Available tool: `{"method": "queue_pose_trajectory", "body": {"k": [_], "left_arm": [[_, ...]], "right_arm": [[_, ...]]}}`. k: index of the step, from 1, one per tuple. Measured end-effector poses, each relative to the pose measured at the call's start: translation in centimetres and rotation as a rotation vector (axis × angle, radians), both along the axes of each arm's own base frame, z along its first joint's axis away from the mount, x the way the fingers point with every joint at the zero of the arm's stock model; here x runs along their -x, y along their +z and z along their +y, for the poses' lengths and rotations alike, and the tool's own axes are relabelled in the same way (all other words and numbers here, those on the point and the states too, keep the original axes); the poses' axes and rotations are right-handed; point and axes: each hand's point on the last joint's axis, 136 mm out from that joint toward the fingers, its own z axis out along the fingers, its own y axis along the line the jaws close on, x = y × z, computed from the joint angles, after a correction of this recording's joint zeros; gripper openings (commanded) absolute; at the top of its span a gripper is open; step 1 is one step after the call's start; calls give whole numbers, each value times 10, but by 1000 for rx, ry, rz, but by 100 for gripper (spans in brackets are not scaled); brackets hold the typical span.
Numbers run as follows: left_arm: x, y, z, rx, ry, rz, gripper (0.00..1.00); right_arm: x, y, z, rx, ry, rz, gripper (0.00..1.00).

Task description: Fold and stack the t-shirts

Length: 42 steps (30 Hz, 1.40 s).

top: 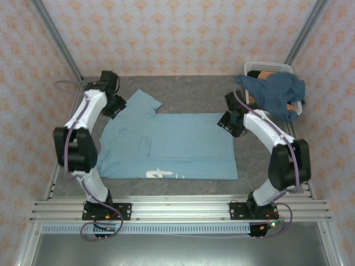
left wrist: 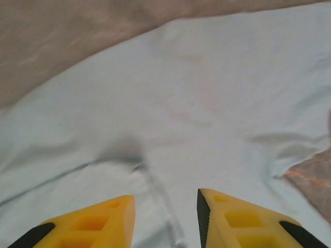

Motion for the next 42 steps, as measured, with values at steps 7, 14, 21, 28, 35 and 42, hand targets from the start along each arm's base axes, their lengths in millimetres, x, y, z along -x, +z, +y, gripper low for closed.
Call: {"method": "queue_pose_trajectory", "body": {"k": [7, 14, 21, 28, 35, 42], "left_arm": [[-106, -28, -16, -45, -124, -66, 31], [-172, -67, -11, -92, -142, -122, 34], [-198, -108, -6, -93, -99, -153, 47], [-221, -96, 1, -119, -46, -251, 51], [-232, -107, 8, -153, -15, -275, 55], [-241, -105, -5, -117, -22, -311, 55]], "right_arm": [[-58, -3, 11, 56, 95, -34, 54], [-68, -4, 14, 61, 112, -38, 53], [-67, -2, 14, 55, 107, -43, 53], [-52, -3, 14, 30, 94, -35, 53], [-48, -10, 19, -5, 92, -22, 53], [-51, -9, 24, -33, 102, -27, 52]]}}
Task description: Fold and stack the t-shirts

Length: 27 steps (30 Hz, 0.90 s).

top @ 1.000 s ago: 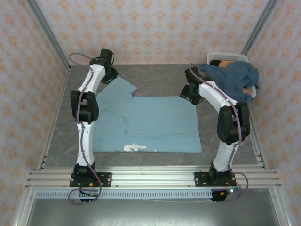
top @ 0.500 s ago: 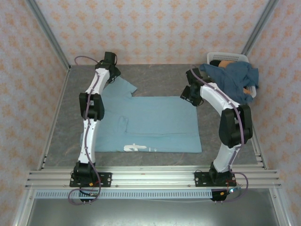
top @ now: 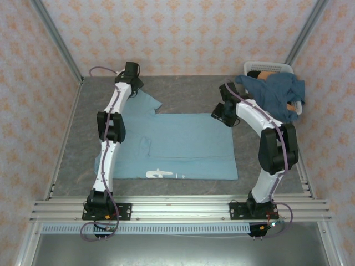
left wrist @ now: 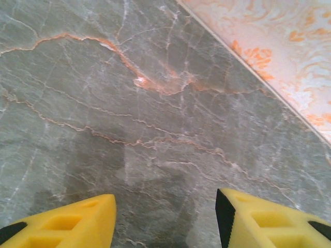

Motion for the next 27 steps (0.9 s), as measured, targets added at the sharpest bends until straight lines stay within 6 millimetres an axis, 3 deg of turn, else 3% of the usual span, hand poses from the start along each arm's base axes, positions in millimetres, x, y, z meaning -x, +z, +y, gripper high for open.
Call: {"method": "queue_pose_trajectory", "body": {"k": [12, 23, 27], "left_arm": [[12, -8, -7, -41, -48, 67, 47], [19, -11, -14, -101, -118, 110, 47], [20, -11, -15, -124, -129, 119, 42]], "right_arm": [[-8, -4, 6, -23, 5, -2, 52], [-11, -2, 7, -30, -1, -17, 52], [-11, -3, 7, -30, -1, -17, 52]]}}
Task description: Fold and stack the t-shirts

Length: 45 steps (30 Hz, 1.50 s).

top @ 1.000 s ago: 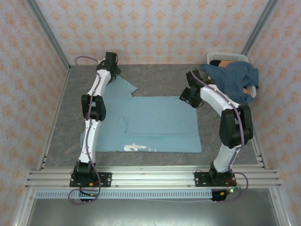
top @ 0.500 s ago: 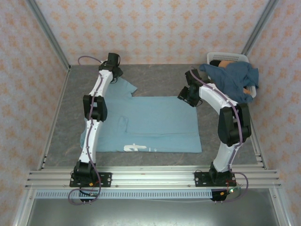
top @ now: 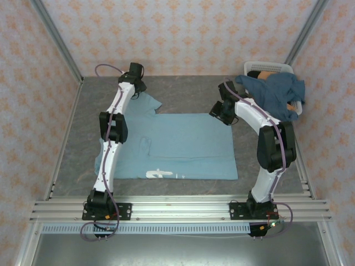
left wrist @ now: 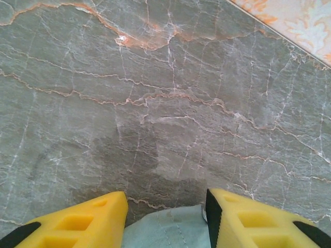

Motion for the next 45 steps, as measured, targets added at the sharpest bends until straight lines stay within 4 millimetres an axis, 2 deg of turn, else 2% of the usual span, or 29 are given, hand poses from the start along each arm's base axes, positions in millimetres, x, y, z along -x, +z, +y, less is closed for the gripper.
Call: {"method": "queue_pose_trajectory", "body": {"k": [6, 8, 12, 13, 18, 23, 28, 35, 41, 45], "left_arm": [[6, -2, 2, -53, -12, 31, 30], [8, -3, 3, -67, -13, 42, 22], [16, -3, 7, -89, -6, 71, 1], [18, -2, 6, -89, -12, 80, 0], [34, 0, -7, -87, -29, 134, 0], [52, 2, -24, -74, -66, 199, 0], [72, 5, -42, -52, -109, 260, 0], [86, 23, -47, -27, -123, 276, 0], [91, 44, -49, -12, -138, 260, 0], [93, 50, -51, -3, -154, 255, 0]], "right_arm": [[3, -5, -1, 1, -4, 11, 52], [4, -7, -1, 1, -7, 15, 52], [4, -7, -1, 0, -11, 15, 51], [4, -7, -2, 2, -12, 14, 50], [0, -6, -6, 21, -23, 9, 49], [-26, -11, -19, 93, -78, -2, 47], [-45, -28, -44, 189, -145, 23, 46], [-65, -40, -64, 272, -191, 36, 46], [-77, -55, -65, 295, -188, 64, 41], [-76, -70, -65, 306, -181, 100, 36]]}}
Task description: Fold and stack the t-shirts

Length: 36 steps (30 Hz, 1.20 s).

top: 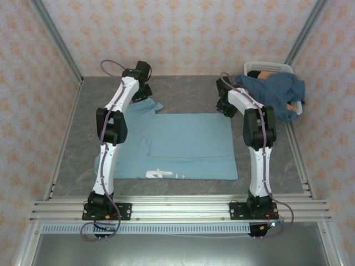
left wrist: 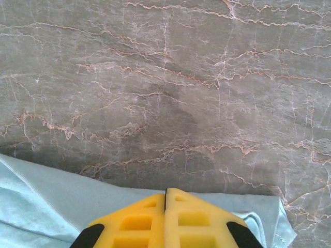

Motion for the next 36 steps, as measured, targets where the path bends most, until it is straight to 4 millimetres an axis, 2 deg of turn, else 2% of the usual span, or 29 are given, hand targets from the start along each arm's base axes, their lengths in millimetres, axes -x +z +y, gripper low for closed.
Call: {"method": "queue_pose_trajectory", "body": {"k": [4, 9, 12, 19, 23, 30, 36], "left_arm": [[4, -5, 0, -2, -8, 20, 0], [8, -8, 1, -6, -15, 35, 0], [9, 0, 1, -9, -19, 26, 0], [25, 44, 5, -13, -21, -19, 0], [41, 64, 9, -11, -19, -31, 0], [70, 80, 22, -13, -2, -19, 0], [106, 92, 38, -18, 16, -2, 0]], "right_arm": [[-1, -3, -1, 8, -3, 19, 32], [2, -4, -2, 14, -1, 32, 11], [2, -3, -2, 16, 2, 33, 0], [3, 1, -2, 14, 8, 28, 0], [5, 16, -1, 9, 20, 7, 0], [18, 44, -1, -4, 29, -30, 0], [42, 48, -1, -3, 42, -11, 0]]}}
